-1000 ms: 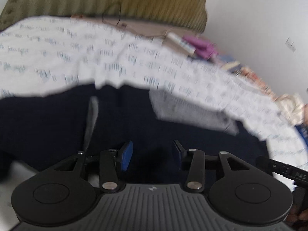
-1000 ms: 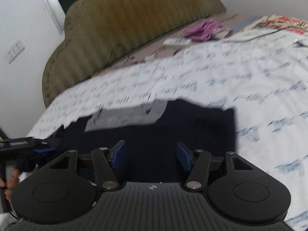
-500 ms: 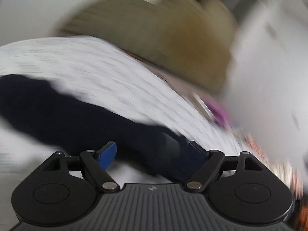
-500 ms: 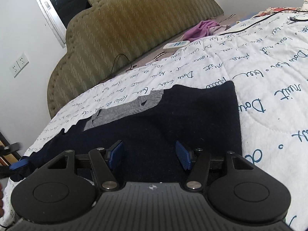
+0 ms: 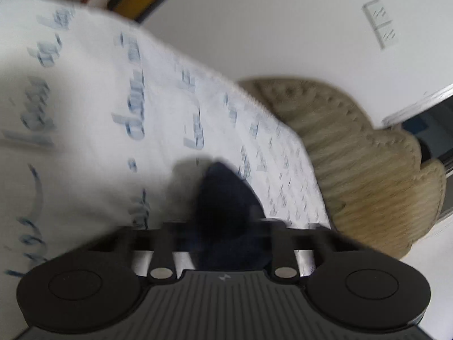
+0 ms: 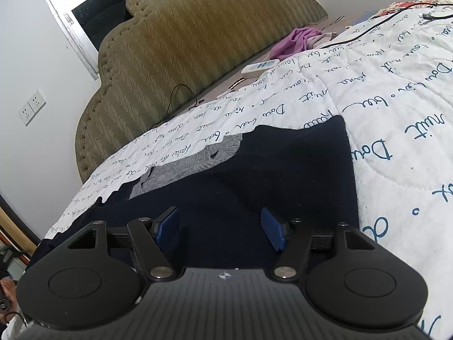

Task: Fold small clothes

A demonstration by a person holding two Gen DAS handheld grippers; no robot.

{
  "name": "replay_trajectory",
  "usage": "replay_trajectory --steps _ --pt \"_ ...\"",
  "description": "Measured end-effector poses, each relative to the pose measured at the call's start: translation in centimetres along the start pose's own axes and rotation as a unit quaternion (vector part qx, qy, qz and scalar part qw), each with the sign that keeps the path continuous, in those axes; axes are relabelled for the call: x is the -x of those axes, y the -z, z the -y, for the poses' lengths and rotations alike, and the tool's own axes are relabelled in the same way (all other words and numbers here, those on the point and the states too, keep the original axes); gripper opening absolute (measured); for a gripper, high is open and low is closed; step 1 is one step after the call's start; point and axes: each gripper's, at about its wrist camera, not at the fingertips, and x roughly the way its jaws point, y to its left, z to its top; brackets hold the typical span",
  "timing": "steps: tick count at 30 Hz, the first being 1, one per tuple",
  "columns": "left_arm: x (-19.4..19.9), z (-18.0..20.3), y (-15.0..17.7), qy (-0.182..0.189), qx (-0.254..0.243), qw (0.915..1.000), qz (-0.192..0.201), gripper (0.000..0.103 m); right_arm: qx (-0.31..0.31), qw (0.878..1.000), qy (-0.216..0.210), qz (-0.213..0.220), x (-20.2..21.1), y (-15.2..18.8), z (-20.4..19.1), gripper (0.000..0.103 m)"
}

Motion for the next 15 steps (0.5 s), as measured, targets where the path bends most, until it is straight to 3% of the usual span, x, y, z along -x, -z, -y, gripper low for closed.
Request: replay_trajectory --steps 5,6,8,9,10,12,13,14,15 --pt "0.3 4.0 1.2 0.028 -0.046 0.998 0.032 0.014 -0.008 1.0 -0.005 0.002 0.0 0.0 0.2 0.067" --pt "0.8 6.1 1.8 0.043 -0.075 0.9951 0.048 0.014 -0.009 1.0 -0.006 0.003 0.1 0.0 0.2 0.067" --pt "2.1 10.4 4.0 0.084 -0.167 0.9791 0.079 0.014 -0.011 1.0 -0.007 0.003 0.1 0.1 0.3 0.067" --pt "2.9 13.0 6.3 0.111 -0.228 0.9634 0.088 0.014 -0.013 1.0 -0.009 0.004 0.1 0.0 0.4 0.067" --pt "3.6 15.4 9.2 0.141 -0.297 0.9406 0.084 0.014 -0.015 1.0 -0.01 0.004 0.1 0.0 0.4 0.068" --pt "4.0 18.7 15.9 0.185 -0.414 0.8907 0.036 0.015 -0.019 1.0 -0.013 0.005 0.1 0.0 0.5 0.068" --pt "3.4 19.4 19.5 0.204 -0.453 0.8677 -0.027 0.015 -0.02 1.0 -0.013 0.005 0.1 0.0 0.5 0.068" --pt "2.1 19.7 22.7 0.211 -0.482 0.8419 -0.118 0.02 -0.02 1.0 -0.013 0.005 0.1 0.0 0.5 0.068" --pt "0.4 19.5 26.2 0.194 -0.505 0.811 -0.224 0.021 -0.021 1.0 -0.013 0.005 0.1 0.0 0.5 0.068"
